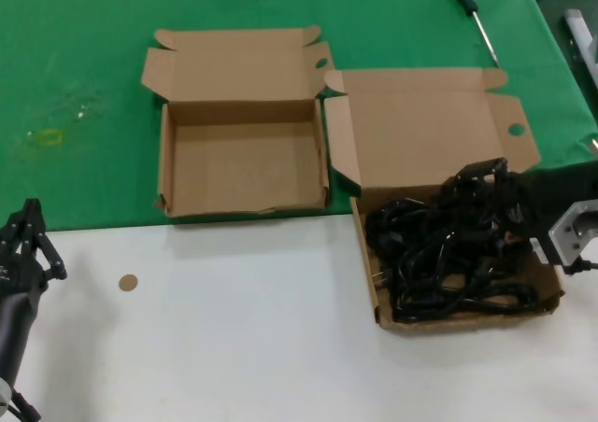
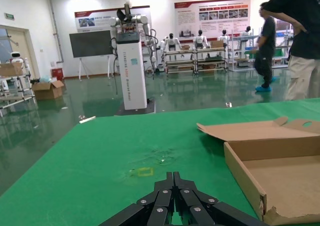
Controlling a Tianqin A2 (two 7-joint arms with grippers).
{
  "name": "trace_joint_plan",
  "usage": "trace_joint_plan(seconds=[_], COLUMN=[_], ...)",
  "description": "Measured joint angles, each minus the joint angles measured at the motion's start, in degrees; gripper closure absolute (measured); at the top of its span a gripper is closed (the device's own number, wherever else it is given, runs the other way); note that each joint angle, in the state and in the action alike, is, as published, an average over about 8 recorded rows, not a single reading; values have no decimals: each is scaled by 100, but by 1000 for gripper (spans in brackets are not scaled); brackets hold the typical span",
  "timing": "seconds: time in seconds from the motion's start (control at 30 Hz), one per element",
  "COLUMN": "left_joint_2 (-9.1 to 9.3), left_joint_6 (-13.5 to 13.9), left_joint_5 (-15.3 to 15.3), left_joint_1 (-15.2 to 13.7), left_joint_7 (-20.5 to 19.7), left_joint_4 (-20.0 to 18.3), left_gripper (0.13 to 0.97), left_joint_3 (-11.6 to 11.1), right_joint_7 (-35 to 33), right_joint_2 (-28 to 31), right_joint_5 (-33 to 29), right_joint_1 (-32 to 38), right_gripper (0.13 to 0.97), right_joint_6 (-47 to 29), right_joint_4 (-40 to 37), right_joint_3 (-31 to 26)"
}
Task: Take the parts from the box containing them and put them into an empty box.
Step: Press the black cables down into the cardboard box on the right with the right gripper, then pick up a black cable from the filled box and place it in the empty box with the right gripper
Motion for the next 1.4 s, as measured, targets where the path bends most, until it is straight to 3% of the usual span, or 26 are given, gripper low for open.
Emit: trace_joint_plan(seconds=[0.1,0.23,0.5,0.8,1.17,1.4], left_joint_2=[0,0,0,0,0,0], left_joint_6=[0,0,0,0,0,0], left_joint_5=[0,0,1,2,2,1], left_joint_1=[0,0,0,0,0,0], left_joint_7=[0,0,-4,-3,-2,-2], left_joint_4=[0,0,0,0,0,0], left_gripper=[945,945,945,945,945,945], left_joint_3=[0,0,0,0,0,0], right_joint_7=[34,59,89,189,1154,1564], right_joint_2=[14,31,61,122,326,219], right_joint_5=[-9,-21,-38,-20,153,143], right_joint_1=[-38,-77,-115,-154,-201,195], right_gripper=[611,611,793,898,908,911], right_joint_6=[1,-1,1,8,-343,-494], right_joint_4=[48,85,100,168,799,897], right_joint_3=[-3,-7,0,51,115,123])
